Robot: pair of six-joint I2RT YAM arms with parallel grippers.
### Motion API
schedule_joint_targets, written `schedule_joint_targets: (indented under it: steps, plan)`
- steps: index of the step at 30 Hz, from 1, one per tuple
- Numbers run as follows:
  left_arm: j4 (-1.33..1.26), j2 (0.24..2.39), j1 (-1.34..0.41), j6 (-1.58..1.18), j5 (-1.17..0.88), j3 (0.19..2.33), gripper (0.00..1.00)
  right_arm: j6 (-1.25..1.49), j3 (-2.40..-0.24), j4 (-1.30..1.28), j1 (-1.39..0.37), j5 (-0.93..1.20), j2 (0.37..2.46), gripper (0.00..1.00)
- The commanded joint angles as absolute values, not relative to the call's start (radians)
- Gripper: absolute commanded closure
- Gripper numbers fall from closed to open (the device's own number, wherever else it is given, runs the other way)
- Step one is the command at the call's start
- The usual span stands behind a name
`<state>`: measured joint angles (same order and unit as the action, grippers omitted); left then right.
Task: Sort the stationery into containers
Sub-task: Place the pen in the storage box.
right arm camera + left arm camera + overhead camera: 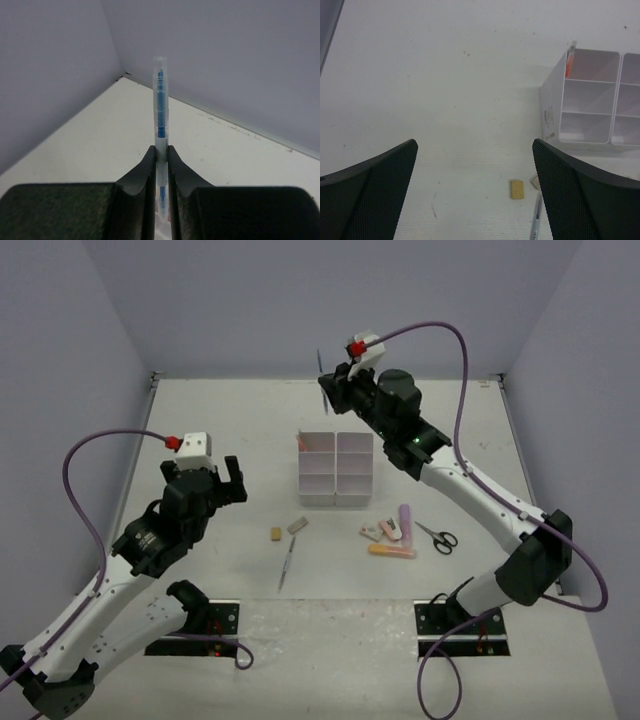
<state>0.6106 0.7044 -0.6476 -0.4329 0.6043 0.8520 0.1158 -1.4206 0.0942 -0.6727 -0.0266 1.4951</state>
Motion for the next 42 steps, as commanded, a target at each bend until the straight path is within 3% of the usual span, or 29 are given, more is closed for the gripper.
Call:
schedule_joint_targets:
  steps: [1, 8, 18, 42]
  plan:
    - [0.568, 0.699, -0.638, -0.408, 0.553, 0.851, 0.0, -0.067, -1.229, 0.643, -0.667, -0.003, 1.567, 1.0]
    - [0.553, 0.707, -0.638, -0.392, 0.51, 0.85, 0.0, -0.004, -1.086, 0.903, -0.667, 0.054, 1.6, 1.0]
    - [0.541, 0.709, -0.638, -0.384, 0.475, 0.844, 0.0, 0.094, -0.923, 1.018, -0.667, 0.157, 1.653, 1.0]
    - [0.532, 0.747, -0.638, -0.367, 0.415, 0.842, 0.0, -0.041, -0.968, 0.997, -0.667, 0.115, 1.804, 0.98]
